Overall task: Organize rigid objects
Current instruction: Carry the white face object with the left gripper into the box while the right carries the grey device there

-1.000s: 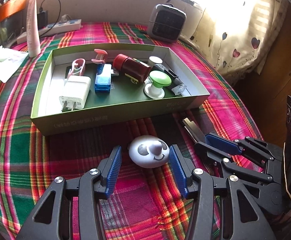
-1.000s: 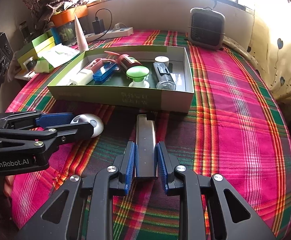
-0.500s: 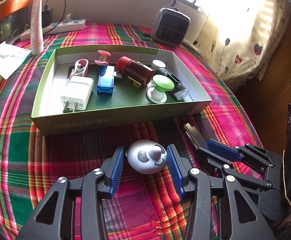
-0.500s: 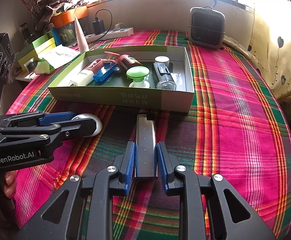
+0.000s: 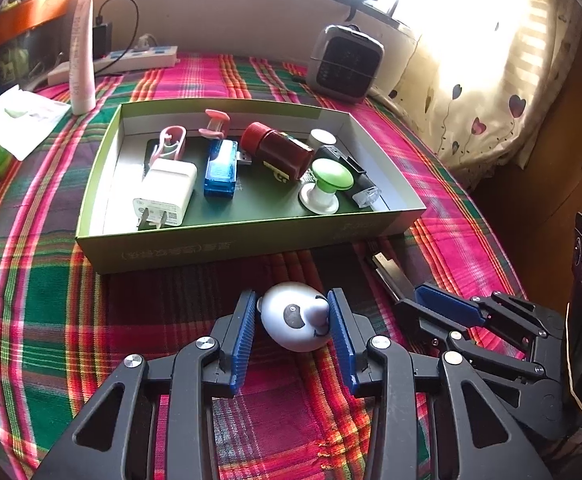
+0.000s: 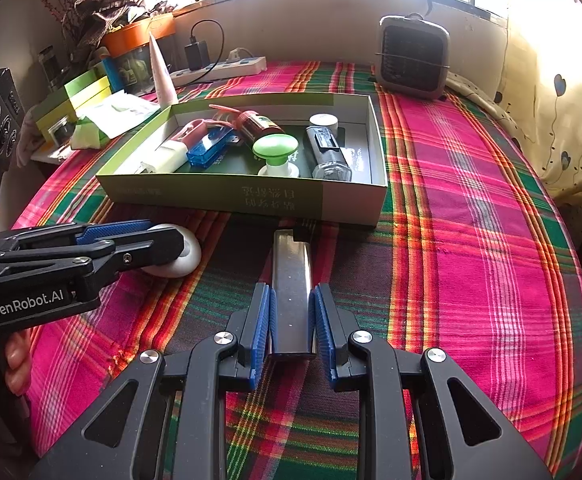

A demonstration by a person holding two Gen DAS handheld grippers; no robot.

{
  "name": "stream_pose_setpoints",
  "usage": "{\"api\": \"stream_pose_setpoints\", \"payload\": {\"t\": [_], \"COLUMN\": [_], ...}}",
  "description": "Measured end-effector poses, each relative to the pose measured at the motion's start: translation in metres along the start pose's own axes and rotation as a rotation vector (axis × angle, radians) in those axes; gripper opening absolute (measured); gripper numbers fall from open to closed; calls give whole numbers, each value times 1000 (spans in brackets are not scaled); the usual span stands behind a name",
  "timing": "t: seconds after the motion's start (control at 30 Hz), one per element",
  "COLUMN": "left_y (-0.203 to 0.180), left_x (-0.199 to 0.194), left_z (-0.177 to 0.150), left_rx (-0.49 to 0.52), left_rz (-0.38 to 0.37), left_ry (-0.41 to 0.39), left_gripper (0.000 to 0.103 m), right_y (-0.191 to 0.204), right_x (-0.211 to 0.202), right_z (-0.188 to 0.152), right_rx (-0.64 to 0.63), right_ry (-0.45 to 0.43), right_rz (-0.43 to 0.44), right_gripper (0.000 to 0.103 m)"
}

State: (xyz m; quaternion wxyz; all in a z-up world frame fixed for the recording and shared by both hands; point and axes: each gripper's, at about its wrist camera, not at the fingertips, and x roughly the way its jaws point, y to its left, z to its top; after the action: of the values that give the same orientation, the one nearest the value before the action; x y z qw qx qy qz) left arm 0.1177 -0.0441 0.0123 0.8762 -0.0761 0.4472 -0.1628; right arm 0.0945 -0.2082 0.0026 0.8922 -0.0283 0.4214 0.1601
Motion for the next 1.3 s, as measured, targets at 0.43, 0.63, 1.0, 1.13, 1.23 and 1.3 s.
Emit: {"api": "stream_pose_setpoints", "payload": {"t": [0.43, 0.63, 1.0, 1.13, 1.23, 1.3], "left_y": [-1, 0, -4, -2, 1, 3], "left_x": [-6, -11, -31, -37, -39, -38], "left_z": [0, 1, 15, 24, 33, 38], "left_rx": [8, 7, 37, 44, 49, 51], "left_rz": [4, 3, 12, 18, 23, 23], "left_ry": [-19, -32, -89, -112, -125, -127], "left_gripper": [35, 35, 35, 35, 35, 35], "right_y": [0, 0, 1, 1, -1, -2], "right_x": [-4, -9, -24, -28, -28, -27], "right_z": [-1, 0, 10, 18, 26, 31], "right_rx": [0, 3, -7, -11, -9, -7], "right_ry": [-17, -28, -74, -96, -105, -109], "right_rz": [9, 9, 5, -2, -6, -7], "right_gripper": [24, 24, 24, 24, 24, 24]}}
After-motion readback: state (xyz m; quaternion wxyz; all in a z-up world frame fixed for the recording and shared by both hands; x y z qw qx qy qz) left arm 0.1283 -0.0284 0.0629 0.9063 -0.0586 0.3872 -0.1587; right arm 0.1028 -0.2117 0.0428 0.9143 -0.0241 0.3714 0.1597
